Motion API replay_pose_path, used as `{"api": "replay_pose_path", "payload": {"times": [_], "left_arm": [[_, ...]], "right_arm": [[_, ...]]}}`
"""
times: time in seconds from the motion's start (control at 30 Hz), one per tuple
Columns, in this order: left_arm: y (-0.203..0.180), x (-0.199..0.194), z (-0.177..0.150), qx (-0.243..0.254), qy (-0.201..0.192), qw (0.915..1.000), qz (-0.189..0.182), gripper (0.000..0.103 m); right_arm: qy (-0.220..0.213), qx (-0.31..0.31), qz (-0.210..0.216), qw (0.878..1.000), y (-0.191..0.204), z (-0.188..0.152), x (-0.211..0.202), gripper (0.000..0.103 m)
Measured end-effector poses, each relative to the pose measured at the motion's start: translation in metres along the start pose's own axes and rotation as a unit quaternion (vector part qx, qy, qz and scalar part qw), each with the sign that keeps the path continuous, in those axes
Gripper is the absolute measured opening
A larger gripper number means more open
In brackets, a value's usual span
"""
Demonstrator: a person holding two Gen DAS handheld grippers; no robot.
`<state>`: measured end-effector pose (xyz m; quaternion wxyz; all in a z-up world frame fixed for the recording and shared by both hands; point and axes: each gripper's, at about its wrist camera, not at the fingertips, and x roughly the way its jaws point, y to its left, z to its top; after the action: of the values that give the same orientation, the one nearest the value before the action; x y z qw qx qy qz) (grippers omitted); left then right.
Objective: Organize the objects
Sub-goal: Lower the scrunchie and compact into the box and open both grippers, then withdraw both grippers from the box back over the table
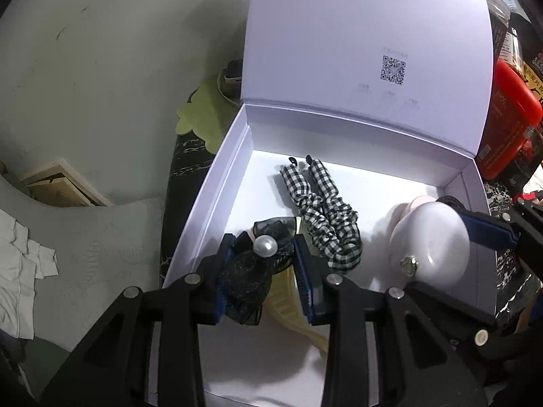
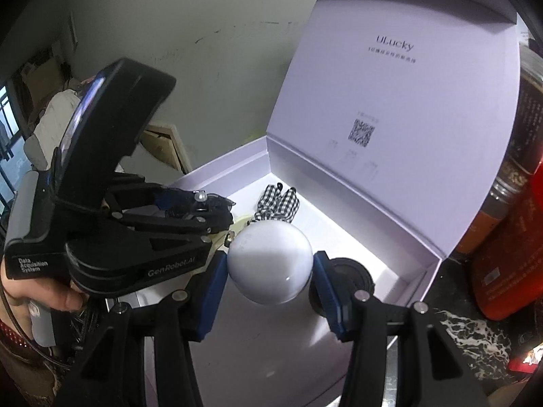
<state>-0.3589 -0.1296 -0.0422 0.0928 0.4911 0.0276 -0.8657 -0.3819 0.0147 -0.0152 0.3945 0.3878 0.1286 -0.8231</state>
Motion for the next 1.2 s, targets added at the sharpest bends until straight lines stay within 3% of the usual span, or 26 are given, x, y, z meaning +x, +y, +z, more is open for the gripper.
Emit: {"api": "replay_pose_path", "payload": {"times": [0.27,0.43,0.67,0.93,1.2], "left_arm": [[-0.006,0.006,0.0,0.006,0.012,0.9999,0.003,0.038],[-0.007,0.006,0.001,0.0,0.016,0.9997,0.018,0.057],[-0.012,0.002,0.001,0.0,0.007,0.9996,0.029,0.059],[-0.009,-0.013,0.005,-0.01,-0.014,0.9998,0.008,0.064],[-0.005,-0.047,0.008,-0.013,-0.044,0.9989,0.007,0.064]], "right_arm": [[0.002,-0.002,-0.007,1.0,-0.006,-0.007,0.0,0.053],[0.004,-0.001,-0.012,1.0,-0.008,-0.007,0.0,0.053],[-0.002,0.006,-0.031,1.0,-0.014,-0.007,-0.006,0.055],[-0.021,-0.001,-0.051,0.998,-0.002,0.0,-0.024,0.056],[-0.043,0.003,-0.072,0.996,0.004,0.01,-0.047,0.057]]}}
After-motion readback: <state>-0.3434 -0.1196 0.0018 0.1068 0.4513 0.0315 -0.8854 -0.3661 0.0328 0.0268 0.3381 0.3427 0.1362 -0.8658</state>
